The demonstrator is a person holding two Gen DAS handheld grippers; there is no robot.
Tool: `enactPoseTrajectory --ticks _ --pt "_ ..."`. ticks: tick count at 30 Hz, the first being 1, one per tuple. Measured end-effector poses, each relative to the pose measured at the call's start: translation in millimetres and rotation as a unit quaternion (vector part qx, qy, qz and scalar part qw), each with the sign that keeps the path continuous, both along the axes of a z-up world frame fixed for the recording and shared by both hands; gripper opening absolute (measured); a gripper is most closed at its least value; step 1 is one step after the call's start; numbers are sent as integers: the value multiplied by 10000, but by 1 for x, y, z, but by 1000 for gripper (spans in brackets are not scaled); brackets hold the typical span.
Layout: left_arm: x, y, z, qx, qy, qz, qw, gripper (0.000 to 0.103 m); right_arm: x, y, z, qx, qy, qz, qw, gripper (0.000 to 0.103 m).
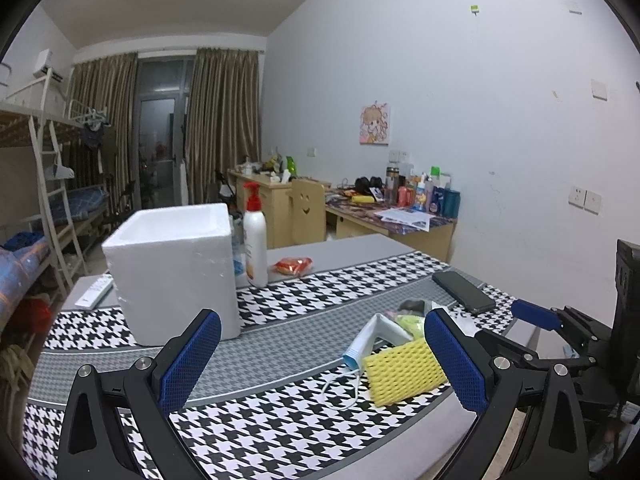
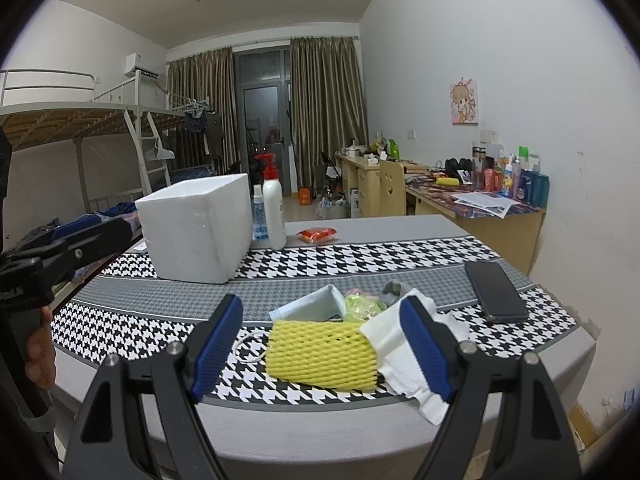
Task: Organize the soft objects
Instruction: 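Move the left tool to the yellow foam net while the right tool approaches the white tissue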
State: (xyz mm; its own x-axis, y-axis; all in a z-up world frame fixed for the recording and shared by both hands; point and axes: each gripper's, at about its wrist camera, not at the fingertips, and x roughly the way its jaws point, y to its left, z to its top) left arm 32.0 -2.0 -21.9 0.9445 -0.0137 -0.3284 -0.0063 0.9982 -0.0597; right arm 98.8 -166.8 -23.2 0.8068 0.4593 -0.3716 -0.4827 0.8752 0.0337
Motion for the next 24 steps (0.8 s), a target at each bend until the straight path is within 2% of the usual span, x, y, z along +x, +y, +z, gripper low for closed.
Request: enactPoseTrajectory --ticks 5,24 --pt "12 -3 -5 -99 190 -76 9997 102 10 -6 -5 3 96 -92 9999 84" --pt "52 -29 -30 -93 795 -471 9957 102 38 -24 -22 -62 489 -362 9981 84"
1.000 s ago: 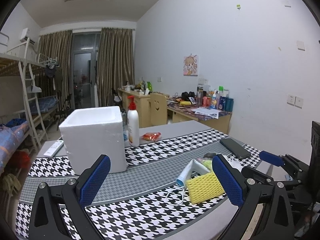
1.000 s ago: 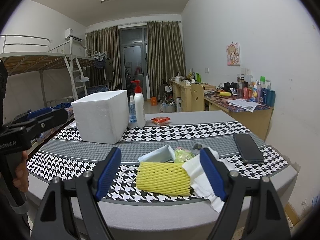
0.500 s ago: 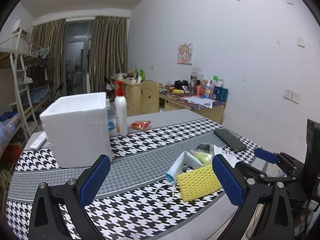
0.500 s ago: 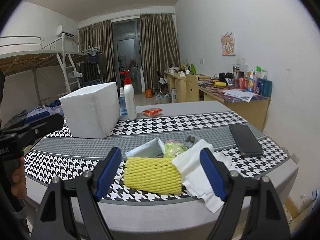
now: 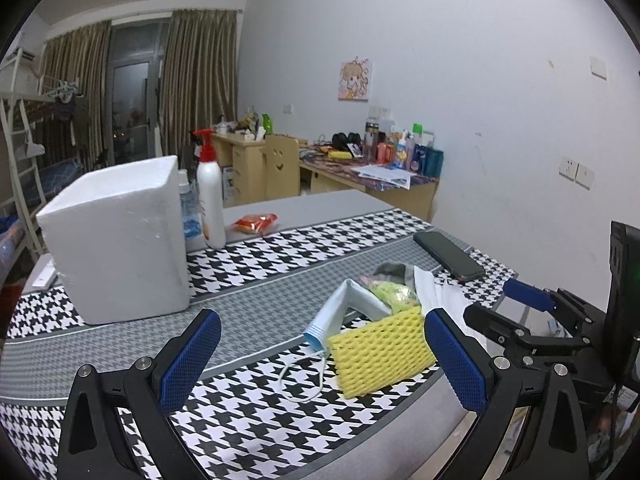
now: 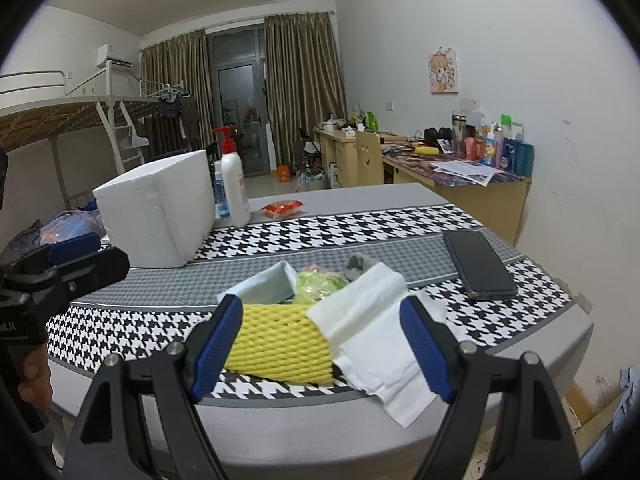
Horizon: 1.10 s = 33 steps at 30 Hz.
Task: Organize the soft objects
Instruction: 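Move the left tool to the yellow foam net while the right tool approaches the white tissue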
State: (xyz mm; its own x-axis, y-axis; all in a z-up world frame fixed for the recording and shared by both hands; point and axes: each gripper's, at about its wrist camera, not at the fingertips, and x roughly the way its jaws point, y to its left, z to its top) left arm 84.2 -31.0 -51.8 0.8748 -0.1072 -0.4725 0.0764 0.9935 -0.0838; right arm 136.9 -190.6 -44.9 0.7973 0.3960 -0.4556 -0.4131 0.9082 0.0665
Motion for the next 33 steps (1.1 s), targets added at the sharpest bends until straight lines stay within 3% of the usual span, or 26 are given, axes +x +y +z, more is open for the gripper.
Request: enactPoseTrajectory --ticks 21,33 --pt "32 -25 -32 -7 524 -306 9982 102 25 -18 -20 -52 379 -251 9990 84" --pt "46 -55 -46 439 670 -769 9938 102 37 -31 -33 -34 583 -388 9975 84"
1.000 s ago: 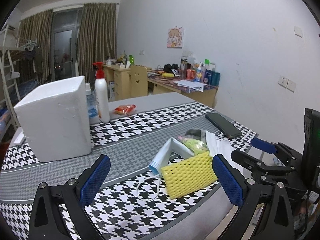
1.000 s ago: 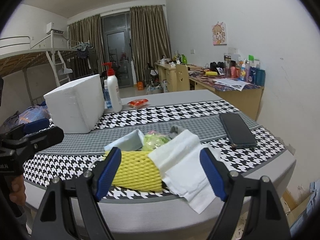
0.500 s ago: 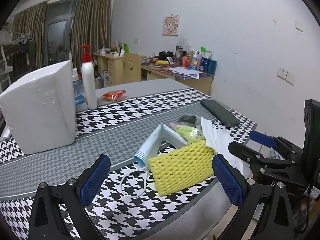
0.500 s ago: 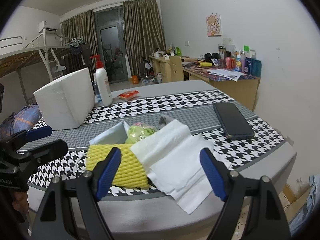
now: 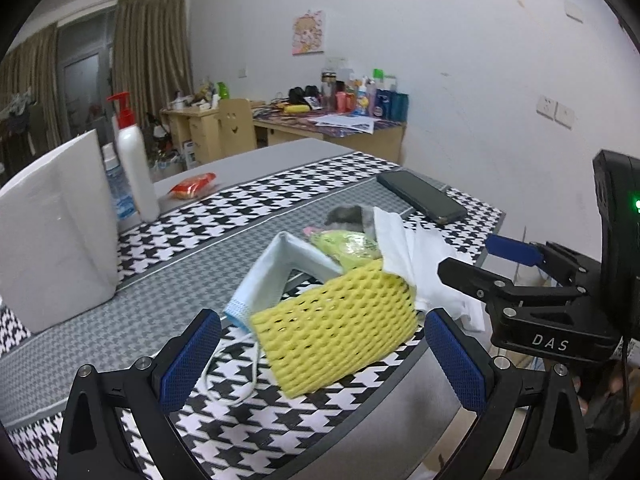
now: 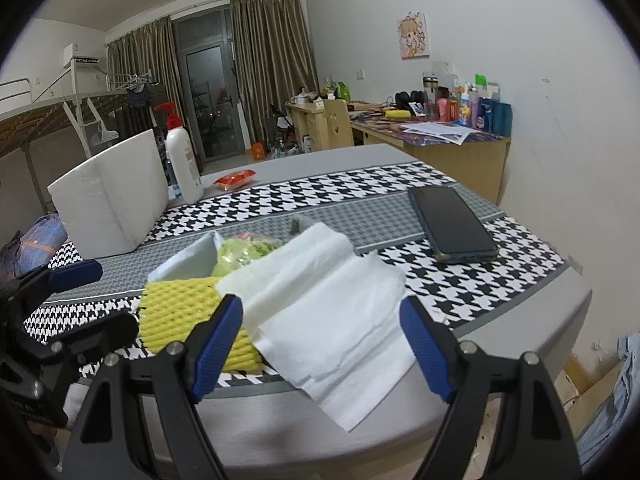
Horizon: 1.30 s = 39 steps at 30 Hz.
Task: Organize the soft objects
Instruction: 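Move the left tool to the yellow foam net while the right tool approaches the white tissue, then close the left gripper on the yellow foam net while the right gripper closes on the white tissue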
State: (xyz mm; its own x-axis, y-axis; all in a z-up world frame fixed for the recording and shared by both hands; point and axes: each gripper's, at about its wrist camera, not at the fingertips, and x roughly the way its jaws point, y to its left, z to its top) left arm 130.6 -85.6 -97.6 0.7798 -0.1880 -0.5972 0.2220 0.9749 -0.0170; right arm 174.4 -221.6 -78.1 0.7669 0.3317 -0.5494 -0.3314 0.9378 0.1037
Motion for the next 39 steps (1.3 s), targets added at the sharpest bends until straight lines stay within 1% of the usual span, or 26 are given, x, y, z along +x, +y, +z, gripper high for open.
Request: enactPoseTrajectory --ticks 4,7,13,15,17,19,20,21,22,25,27,33,39 --pt "6 -8 -4 140 31 -216 9997 102 2 -3 -2 19 25 -8 10000 84" --pt "11 -13 -9 235 110 -346 9991 99 4 -5 -5 21 54 -22 10000 84" --pt "21 -22 -18 379 337 -564 9971 85 8 -9 -10 51 134 -78 9999 84" --pt "24 -25 -23 462 458 -627 9959 78 9 -10 -12 60 151 -90 9998 84" --pt "28 -26 -28 505 578 -654 9949 74 10 -12 -13 68 173 -109 9998 84" --pt "30 -26 -32 538 681 -673 9940 74 11 -13 -14 66 193 -121 9997 84" --pt "30 -27 -34 561 721 -667 9936 67 12 -13 -14 64 210 -125 9997 84" --pt "31 -27 -37 588 785 -672 9929 56 13 -13 -15 57 222 -132 9996 84" --pt "33 -27 -40 599 897 -708 9916 52 14 -13 -15 46 229 -144 9996 84" --pt "32 -25 -40 521 900 -738 9918 42 15 -15 -17 51 255 -162 9995 84" --pt "31 -25 -40 510 905 -737 9919 31 17 -15 -19 47 276 -176 9995 84" --pt "30 -20 -39 454 905 -655 9927 14 21 -16 -22 126 404 -205 9989 84" --pt "26 -18 -38 427 884 -692 9928 6 25 -10 -23 124 477 -173 9986 84"
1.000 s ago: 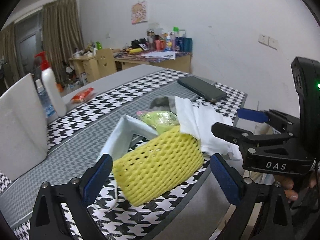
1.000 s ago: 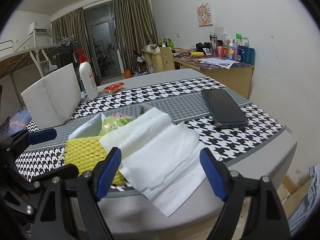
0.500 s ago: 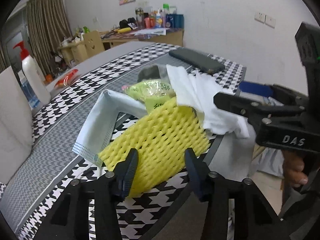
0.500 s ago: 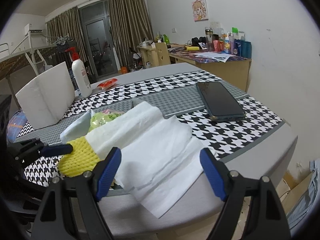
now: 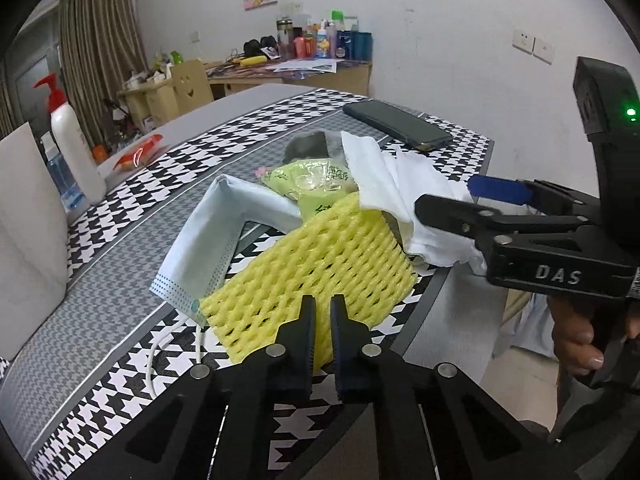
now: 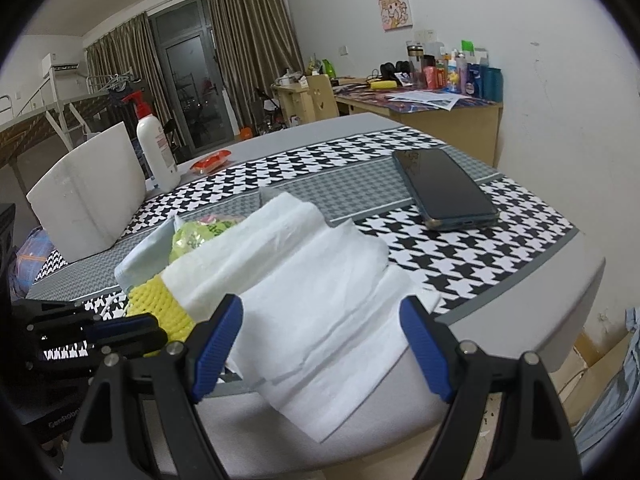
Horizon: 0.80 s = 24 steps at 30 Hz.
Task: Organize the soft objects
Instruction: 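Close the left gripper on the yellow foam net while the right gripper closes on the white tissue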
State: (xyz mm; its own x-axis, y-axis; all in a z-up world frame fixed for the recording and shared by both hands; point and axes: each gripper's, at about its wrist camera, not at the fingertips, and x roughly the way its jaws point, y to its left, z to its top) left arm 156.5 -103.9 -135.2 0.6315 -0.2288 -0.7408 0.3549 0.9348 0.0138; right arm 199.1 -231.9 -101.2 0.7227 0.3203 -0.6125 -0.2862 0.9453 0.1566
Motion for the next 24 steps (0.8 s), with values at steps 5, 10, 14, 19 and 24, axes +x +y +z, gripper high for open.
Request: enactPoseTrajectory --ticks 5,10,14,19,24 --pt "-2 4 5 -37 -60 42 10000 3 3 5 -5 -81 113 12 9999 83" --pt "-2 11 12 -186 -157 105 9997 4 8 9 -11 -224 331 40 9992 60" --pt "-3 8 14 -160 -178 45 9997 30 8 10 -12 -269 347 64 9990 44" --pt "-7 3 19 -88 -408 28 9991 74 4 8 -8 -266 320 107 9991 20" --pt "-4 -5 19 -50 -390 -103 9992 82 -1 0 5 -198 161 -6 9997 12"
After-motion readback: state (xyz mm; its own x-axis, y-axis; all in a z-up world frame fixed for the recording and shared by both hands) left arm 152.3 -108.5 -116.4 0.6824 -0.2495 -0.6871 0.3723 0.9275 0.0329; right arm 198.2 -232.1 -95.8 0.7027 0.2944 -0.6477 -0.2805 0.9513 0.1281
